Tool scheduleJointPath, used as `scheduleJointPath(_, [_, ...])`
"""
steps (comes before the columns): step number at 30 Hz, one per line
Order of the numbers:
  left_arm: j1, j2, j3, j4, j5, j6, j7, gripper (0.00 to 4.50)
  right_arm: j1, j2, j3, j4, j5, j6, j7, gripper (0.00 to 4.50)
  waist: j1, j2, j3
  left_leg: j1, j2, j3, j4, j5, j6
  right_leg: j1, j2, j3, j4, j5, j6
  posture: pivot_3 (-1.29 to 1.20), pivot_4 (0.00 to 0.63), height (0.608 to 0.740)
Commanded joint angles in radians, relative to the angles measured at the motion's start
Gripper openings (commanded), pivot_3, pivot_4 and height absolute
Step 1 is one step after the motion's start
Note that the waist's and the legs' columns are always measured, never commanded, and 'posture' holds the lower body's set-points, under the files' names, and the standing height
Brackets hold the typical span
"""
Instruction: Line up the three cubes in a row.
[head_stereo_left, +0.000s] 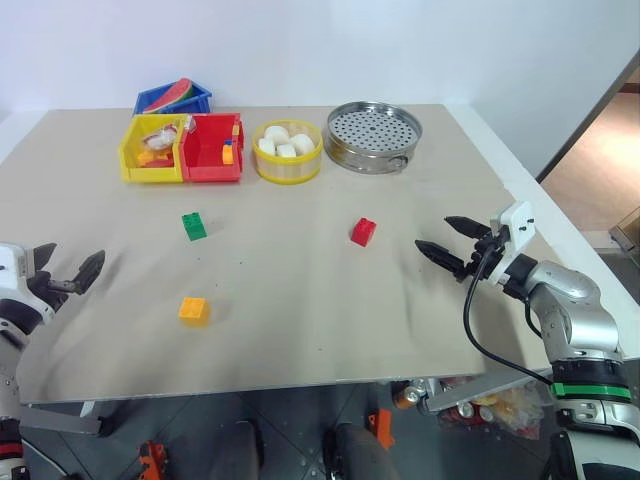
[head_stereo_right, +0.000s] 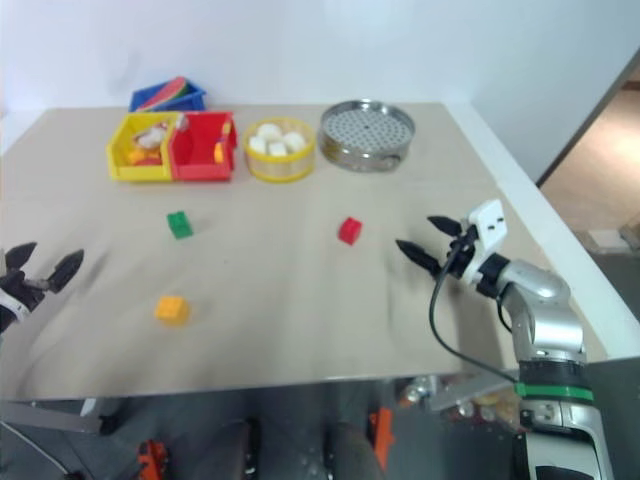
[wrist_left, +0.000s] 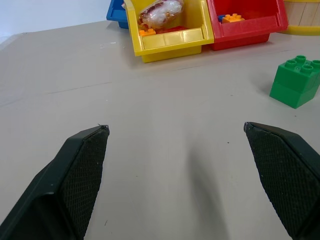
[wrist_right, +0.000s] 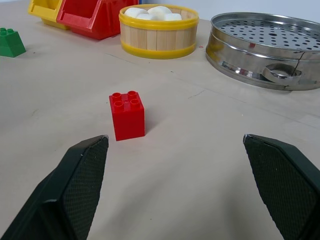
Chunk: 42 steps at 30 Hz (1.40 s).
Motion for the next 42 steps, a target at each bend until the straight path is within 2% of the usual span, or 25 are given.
scheduleJointPath(1, [0.001,0.035,0.012,-0.019,-0.008,-0.009,-0.026,4.48,-0.010,-0.002,-0.013,-0.032,-0.001,-0.020,-0.010,4.50,0.000,0.000,0.000,0.000,0.000,0.000,0.000,0.000,0.000,0.000,0.000,0.000,0.000,0.000,0.000,0.00,0.150,0.740])
scheduleJointPath(12, [-0.006,0.045,0.003,-0.049,-0.056,0.055,-0.123,4.48,-0.015,0.011,0.015,-0.058,-0.001,0.002,-0.014,4.50,0.000,0.000,0.000,0.000,0.000,0.000,0.000,0.000,0.000,0.000,0.000,0.000,0.000,0.000,0.000,0.00,0.150,0.740])
scheduleJointPath(17, [0.044,0.063,-0.055,-0.119,-0.057,0.070,-0.240,4.48,-0.009,0.001,0.026,-0.070,-0.002,0.010,0.015,4.50,0.000,0.000,0.000,0.000,0.000,0.000,0.000,0.000,0.000,0.000,0.000,0.000,0.000,0.000,0.000,0.00,0.150,0.740])
scheduleJointPath(22, [-0.056,0.074,-0.162,-0.290,-0.111,0.165,-0.295,4.48,-0.138,0.028,0.081,-0.041,-0.024,0.007,0.034,4.50,0.000,0.000,0.000,0.000,0.000,0.000,0.000,0.000,0.000,0.000,0.000,0.000,0.000,-0.002,-0.005,0.00,0.150,0.740])
scheduleJointPath(29, [-0.160,0.100,-0.335,-0.482,-0.186,0.360,-0.383,4.48,-0.297,0.105,0.204,0.162,-0.130,-0.068,0.057,4.50,-0.002,-0.001,0.000,0.002,0.000,0.001,0.001,0.001,0.001,0.001,0.001,0.002,0.000,0.001,-0.004,0.00,0.150,0.740])
scheduleJointPath(33, [-0.183,0.113,-0.404,-0.538,-0.230,0.459,-0.439,4.48,-0.353,0.131,0.243,0.347,-0.191,-0.141,0.074,4.50,-0.002,0.000,0.000,-0.001,0.000,0.001,0.001,-0.001,0.002,-0.002,0.003,0.005,0.000,0.001,0.001,0.00,0.150,0.740])
scheduleJointPath(42, [-0.194,0.108,-0.462,-0.556,-0.211,0.475,-0.477,4.48,-0.500,0.173,0.241,0.626,-0.244,-0.257,0.069,4.50,-0.008,0.000,0.000,-0.003,0.000,0.000,0.001,-0.002,0.003,-0.004,0.007,0.009,0.000,0.001,0.002,0.00,0.150,0.740])
